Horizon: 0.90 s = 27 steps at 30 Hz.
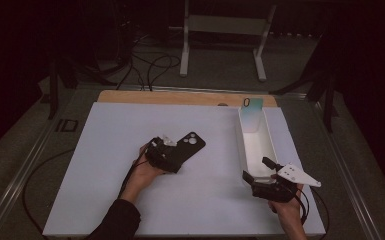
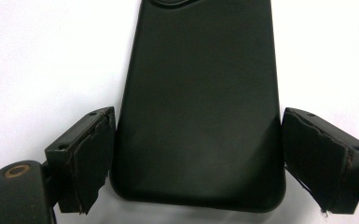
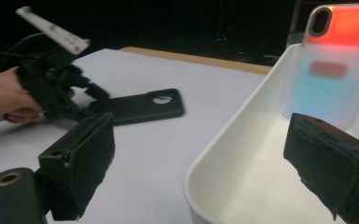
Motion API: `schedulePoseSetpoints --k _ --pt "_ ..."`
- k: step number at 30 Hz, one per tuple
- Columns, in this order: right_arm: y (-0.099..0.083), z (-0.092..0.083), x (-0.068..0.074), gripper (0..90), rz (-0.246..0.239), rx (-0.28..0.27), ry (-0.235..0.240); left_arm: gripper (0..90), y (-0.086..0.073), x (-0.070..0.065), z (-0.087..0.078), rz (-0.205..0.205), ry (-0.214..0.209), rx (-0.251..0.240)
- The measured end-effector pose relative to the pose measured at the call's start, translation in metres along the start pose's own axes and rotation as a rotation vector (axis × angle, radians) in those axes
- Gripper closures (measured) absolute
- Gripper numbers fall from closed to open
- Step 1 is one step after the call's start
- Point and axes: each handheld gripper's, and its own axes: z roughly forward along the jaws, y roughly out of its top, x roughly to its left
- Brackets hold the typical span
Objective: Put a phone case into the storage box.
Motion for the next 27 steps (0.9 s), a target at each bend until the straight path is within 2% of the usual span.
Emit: schedulePoseSetpoints --k 1,4,7,8,9,13,18,20,22,27 --pt "0.000 0.000 0.000 8.6 0.000 0.001 0.001 13.0 -0.012 0.000 -0.009 -0.015 0.012 0.001" --pt "0.000 0.001 0.001 8.6 0.001 -0.001 0.003 13.0 -0.030 0.001 -0.023 -0.031 0.030 -0.003" --pt "0.000 0.001 0.001 8.6 -0.001 0.002 0.002 13.0 -0.034 0.002 -0.026 -0.037 0.033 -0.005" --pt "0.000 0.001 0.002 8.6 -0.001 0.001 0.003 13.0 -0.053 0.001 -0.039 -0.052 0.043 -0.016" --pt "0.000 0.002 0.002 8.6 0.000 0.002 0.003 13.0 -0.057 0.000 -0.042 -0.052 0.044 -0.016" --pt "0.000 0.003 0.003 8.6 -0.005 0.005 0.006 13.0 -0.064 -0.002 -0.047 -0.053 0.047 -0.018" --pt "0.000 0.005 0.006 8.6 -0.009 0.007 0.009 12.4 -0.064 -0.002 -0.047 -0.052 0.051 -0.025" --pt "0.000 0.004 0.005 8.6 -0.007 0.008 0.010 11.3 -0.066 -0.003 -0.049 -0.038 0.061 -0.061" --pt "0.000 0.004 0.004 8.6 -0.006 0.006 0.011 2.1 -0.065 -0.001 -0.054 -0.068 0.042 -0.095" --pt "0.001 0.004 0.004 8.6 -0.001 0.006 0.013 0.0 -0.065 0.005 -0.086 -0.099 0.047 -0.236"
